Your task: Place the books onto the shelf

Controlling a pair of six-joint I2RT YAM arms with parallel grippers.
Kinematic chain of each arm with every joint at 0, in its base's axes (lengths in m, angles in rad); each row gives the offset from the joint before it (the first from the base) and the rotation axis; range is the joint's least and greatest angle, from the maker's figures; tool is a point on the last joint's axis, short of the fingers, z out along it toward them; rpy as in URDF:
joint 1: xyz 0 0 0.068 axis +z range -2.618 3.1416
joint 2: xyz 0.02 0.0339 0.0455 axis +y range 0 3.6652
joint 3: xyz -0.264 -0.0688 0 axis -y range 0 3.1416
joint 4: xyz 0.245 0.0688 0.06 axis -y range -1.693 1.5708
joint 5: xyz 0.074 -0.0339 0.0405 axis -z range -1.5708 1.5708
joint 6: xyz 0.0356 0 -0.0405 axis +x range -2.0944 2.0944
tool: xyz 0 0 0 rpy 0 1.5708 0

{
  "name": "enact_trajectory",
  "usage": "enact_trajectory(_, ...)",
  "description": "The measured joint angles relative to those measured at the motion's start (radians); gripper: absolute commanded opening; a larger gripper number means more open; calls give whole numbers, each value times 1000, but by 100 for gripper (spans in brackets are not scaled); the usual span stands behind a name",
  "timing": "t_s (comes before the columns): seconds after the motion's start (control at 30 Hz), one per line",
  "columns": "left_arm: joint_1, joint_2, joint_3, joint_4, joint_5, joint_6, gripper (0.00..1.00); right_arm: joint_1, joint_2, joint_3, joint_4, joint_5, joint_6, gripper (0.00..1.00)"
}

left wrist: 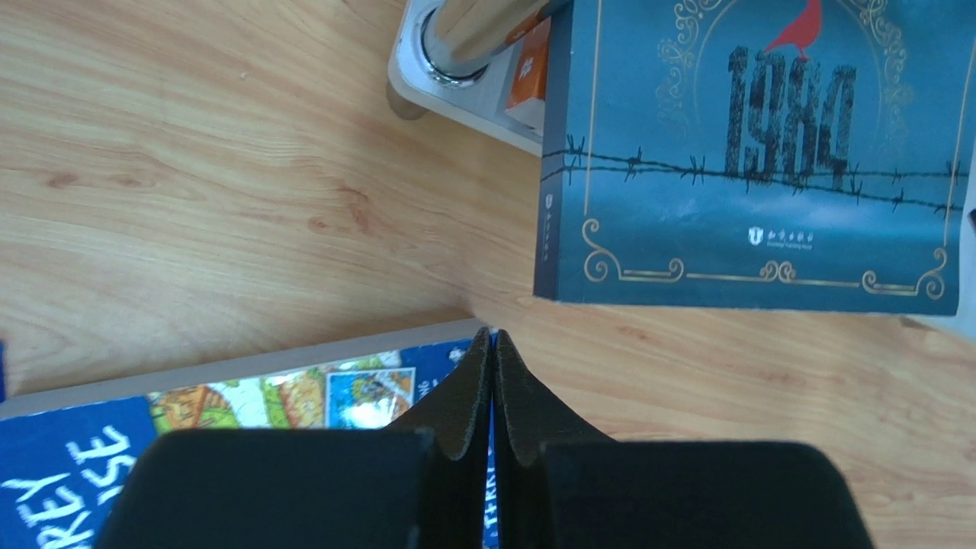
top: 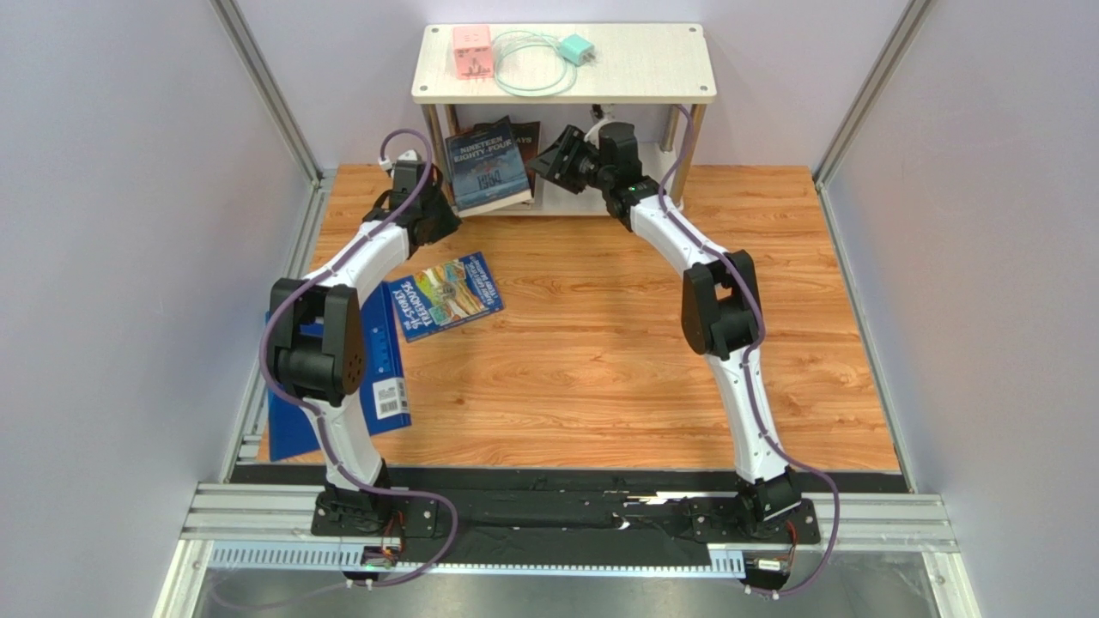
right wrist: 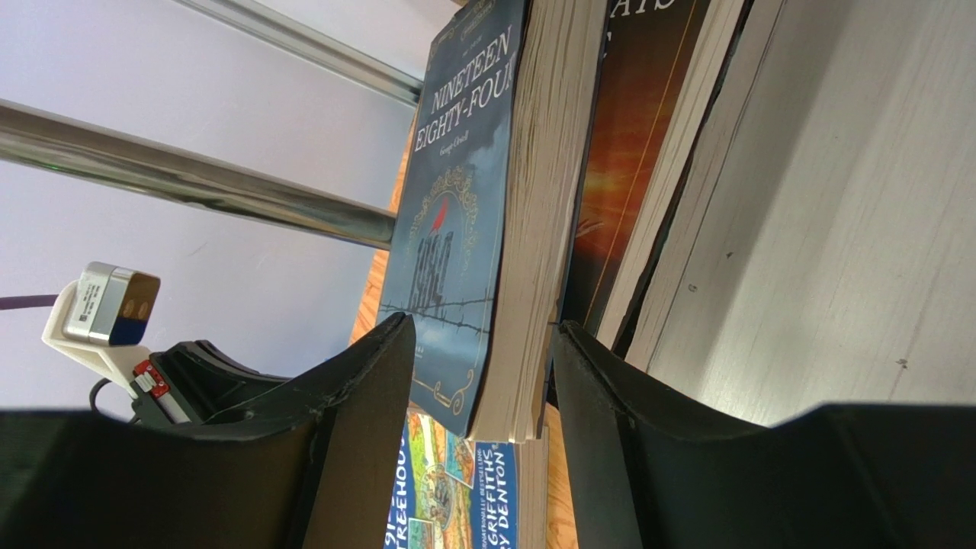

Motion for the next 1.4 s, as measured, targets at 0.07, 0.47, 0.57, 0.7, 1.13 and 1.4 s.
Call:
enact_trajectory(0.07, 2, 15, 0, 22, 1, -23, 0, 2, 11, 7, 3, 0, 3, 53)
enact_trajectory(0.47, 3, 95, -2, 135, -12, -122, 0, 22, 44, 10, 24, -15, 24, 53)
enact_trajectory(0.57, 3, 127, 45, 120, -24, -124, 0, 24, 44, 10, 30, -23, 25, 52)
enact_trajectory(0.7, 3, 170, 109, 100, -41, -122, 0, 26, 44, 8, 33, -31, 25, 50)
enact_trajectory(1.13, 4, 220, 165, 73, -51, -110, 0, 27, 29, -119, 140, -70, 33, 20)
enact_trajectory(1.4, 4, 222, 168, 72, -47, -87, 0, 27, 13, -154, 177, -76, 43, 6)
